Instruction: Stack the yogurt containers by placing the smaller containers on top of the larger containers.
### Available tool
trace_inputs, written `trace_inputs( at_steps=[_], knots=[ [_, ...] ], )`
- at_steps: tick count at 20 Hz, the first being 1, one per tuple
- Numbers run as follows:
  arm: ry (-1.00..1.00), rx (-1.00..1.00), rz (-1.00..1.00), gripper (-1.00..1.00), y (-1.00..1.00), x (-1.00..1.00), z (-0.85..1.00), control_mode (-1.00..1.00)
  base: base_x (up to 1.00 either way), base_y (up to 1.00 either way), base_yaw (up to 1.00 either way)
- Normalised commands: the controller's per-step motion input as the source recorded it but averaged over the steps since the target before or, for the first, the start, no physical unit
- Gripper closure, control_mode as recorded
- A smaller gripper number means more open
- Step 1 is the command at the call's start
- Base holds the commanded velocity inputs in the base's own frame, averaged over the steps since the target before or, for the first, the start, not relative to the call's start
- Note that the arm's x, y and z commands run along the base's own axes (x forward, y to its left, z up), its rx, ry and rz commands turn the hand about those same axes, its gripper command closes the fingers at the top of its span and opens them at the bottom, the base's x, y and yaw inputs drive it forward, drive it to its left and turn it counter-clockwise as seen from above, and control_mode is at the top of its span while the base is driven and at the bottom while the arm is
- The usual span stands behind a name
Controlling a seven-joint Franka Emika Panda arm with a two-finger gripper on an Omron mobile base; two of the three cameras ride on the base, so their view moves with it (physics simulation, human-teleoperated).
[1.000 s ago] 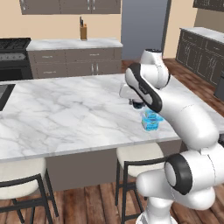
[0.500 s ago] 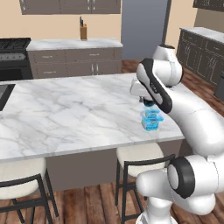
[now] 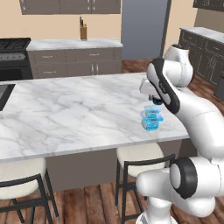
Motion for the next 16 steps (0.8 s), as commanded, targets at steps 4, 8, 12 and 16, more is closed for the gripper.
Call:
trace_inputs(
  at_steps=[4,8,12,16],
  knots=[
    [-0.13,0.00,-0.02,1.00,-0.36,0.00,0.00,-1.00,0.00,0.00,0.00],
    [-0.13,0.00,-0.02,1.00,-0.36,0.00,0.00,-1.00,0.00,0.00,0.00],
    [-0.15,0.00,-0.02,1.00,-0.27,0.00,0.00,-1.00,0.00,0.00,0.00],
    [-0.16,0.00,-0.02,1.00,-0.17,0.00,0.00,-1.00,0.00,0.00,0.00]
  ],
)
